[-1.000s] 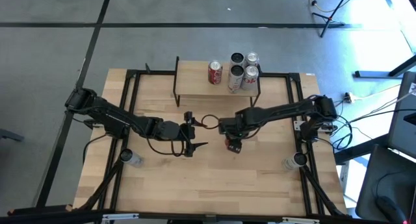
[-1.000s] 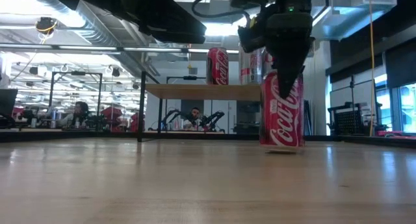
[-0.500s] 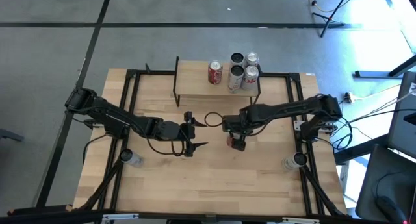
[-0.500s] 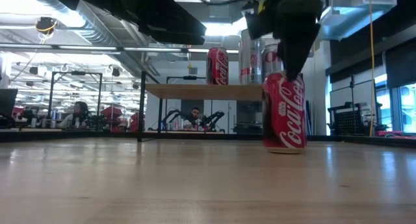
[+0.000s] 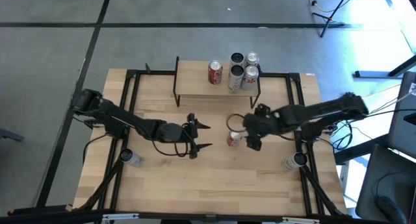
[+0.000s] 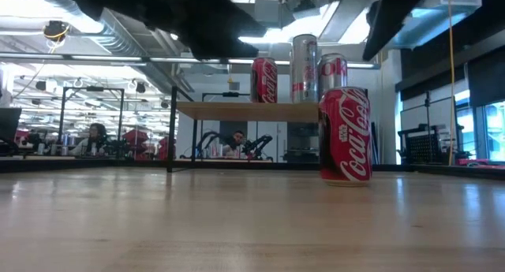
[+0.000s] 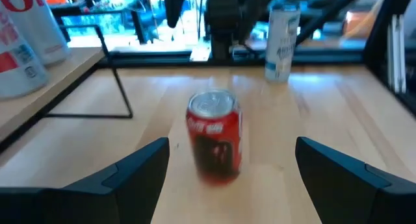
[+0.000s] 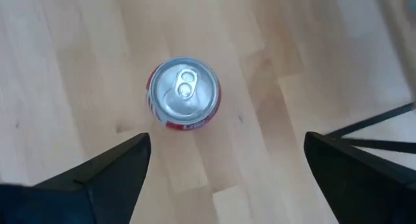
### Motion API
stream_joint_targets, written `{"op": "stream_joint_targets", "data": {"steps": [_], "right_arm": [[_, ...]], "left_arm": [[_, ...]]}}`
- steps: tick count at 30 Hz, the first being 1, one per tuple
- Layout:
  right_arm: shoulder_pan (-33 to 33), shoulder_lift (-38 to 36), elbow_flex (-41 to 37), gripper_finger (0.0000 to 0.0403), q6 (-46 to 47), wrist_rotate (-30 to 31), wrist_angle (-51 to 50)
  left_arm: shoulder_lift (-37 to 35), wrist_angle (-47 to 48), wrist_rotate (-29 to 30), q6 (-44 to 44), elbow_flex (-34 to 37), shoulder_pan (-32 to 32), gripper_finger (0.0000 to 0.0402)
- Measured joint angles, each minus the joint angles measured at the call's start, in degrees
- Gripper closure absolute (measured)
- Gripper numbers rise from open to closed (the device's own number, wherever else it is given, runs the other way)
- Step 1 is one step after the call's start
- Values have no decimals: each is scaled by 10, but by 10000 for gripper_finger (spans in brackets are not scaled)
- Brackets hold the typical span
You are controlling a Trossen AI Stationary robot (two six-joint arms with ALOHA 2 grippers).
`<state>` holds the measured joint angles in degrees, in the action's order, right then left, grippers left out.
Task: Place canned beverage on shelf
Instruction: Put the black-red soda can on the shelf aligned with the other black-red soda can
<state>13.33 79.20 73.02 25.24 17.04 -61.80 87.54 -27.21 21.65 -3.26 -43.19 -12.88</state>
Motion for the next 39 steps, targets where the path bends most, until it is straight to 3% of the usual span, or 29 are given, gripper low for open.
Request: {"op": "stream_joint_targets", "data": {"steps": [5,15,20,29,39], "right_arm": [[52,-97,-102,13,14,116,97],[58,-204,-212,13,-44,289,243],[58,-209,-252,13,-46,315,277],[58,-210,-313,13,-26,312,313],[58,-210,-317,13,-26,309,322]], "left_arm": [[95,-91,15,-13,-24,0,83],[255,-78,173,-12,-197,-14,83],[300,-81,239,-12,-255,-19,83],[358,-85,281,-41,-302,-17,83],[360,-78,231,-89,-298,3,83]]}}
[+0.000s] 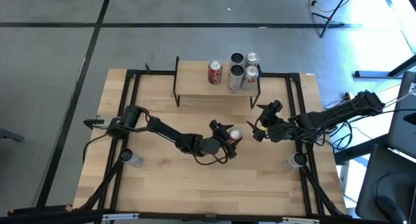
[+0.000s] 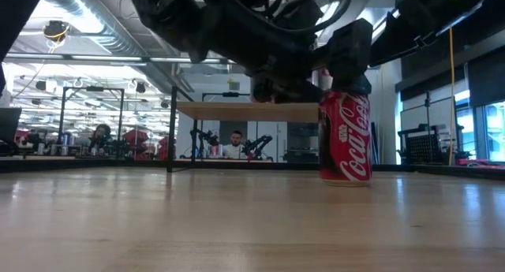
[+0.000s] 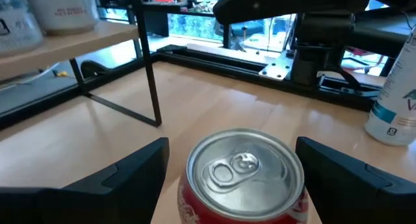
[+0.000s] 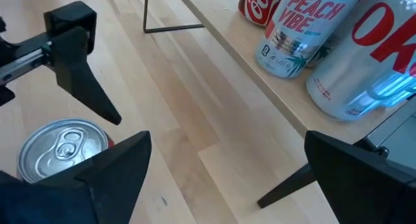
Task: Place canned beverage on shelf
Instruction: Put the black-red soda can on the shelf aligned with the other black-red soda can
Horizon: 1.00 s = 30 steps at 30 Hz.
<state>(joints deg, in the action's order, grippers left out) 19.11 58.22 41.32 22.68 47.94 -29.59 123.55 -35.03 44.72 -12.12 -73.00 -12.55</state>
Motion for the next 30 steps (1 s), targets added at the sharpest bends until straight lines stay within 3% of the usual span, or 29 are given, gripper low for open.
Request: {"op": "stream_joint_targets", "data": {"steps": [30], "right_arm": [[0,0,0,13,9,-15,-1]], "left_arm": [[52,-30,-72,-24,15,14,83]]}}
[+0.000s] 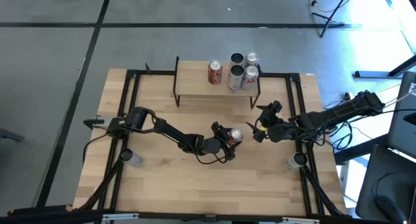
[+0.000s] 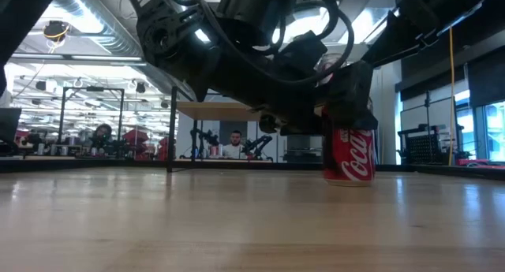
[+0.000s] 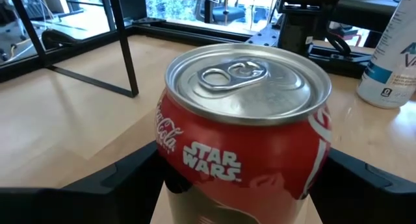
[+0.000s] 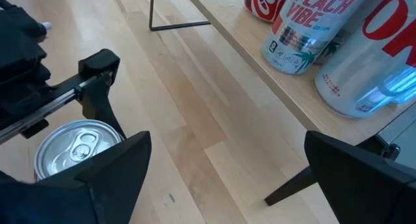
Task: Place canned beverage on shelf
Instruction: Put the black-red soda can on the shelf aligned with the other black-red soda can
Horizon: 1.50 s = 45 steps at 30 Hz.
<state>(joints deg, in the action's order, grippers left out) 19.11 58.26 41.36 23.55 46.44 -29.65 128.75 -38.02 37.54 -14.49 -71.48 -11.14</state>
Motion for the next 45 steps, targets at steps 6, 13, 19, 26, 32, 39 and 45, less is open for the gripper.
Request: {"op": "stream_joint_targets", "data": {"steps": [6,13,19,26,32,39,45], "right_arm": [[0,0,0,13,0,-4,0],[0,0,0,13,-3,4,-1],[0,0,0,13,-3,-1,-4],[0,0,0,13,-3,-6,-4],[0,0,0,13,-3,-23,-5],[0,0,-12,13,0,-30,-4],[0,0,-14,13,3,-40,-1]], "left_arm": [[-1,-2,-1,15,0,-2,114],[-3,-10,-11,27,1,-8,141],[-53,60,-29,49,3,-20,141],[-160,143,-46,72,2,-17,141],[-254,235,-39,120,2,-2,139],[-324,354,-41,132,2,60,139],[-328,378,-89,135,2,134,139]]}}
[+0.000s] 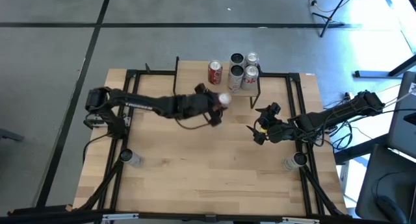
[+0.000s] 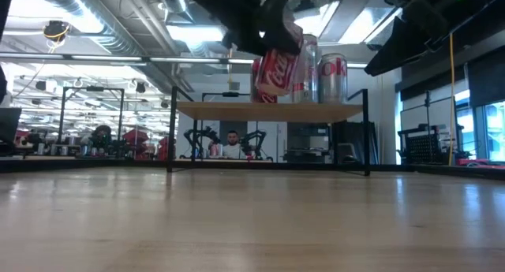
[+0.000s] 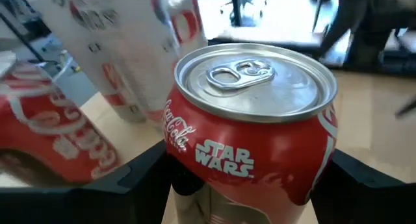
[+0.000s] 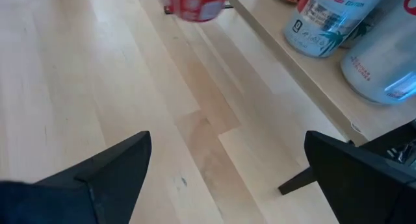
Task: Place canned beverage on shelf
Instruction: Put the black-red soda can on the shelf aligned with the other black-red soda can
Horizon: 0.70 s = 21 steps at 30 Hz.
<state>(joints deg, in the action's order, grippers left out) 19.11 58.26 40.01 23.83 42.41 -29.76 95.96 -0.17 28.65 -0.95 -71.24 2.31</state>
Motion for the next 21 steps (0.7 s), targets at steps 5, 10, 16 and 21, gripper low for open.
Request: {"op": "stream_joint_targets", "data": {"steps": [5,10,16,21], "right_arm": [[0,0,0,13,1,-3,-3],[0,0,0,13,1,-18,-3],[0,0,0,13,3,-22,-3],[0,0,0,13,14,-26,-3]], "left_arm": [[-2,-35,-60,-19,14,67,139],[-6,-92,-122,-34,42,110,140],[-6,-148,-177,-46,62,147,140],[-6,-143,-194,-45,63,165,140]]}}
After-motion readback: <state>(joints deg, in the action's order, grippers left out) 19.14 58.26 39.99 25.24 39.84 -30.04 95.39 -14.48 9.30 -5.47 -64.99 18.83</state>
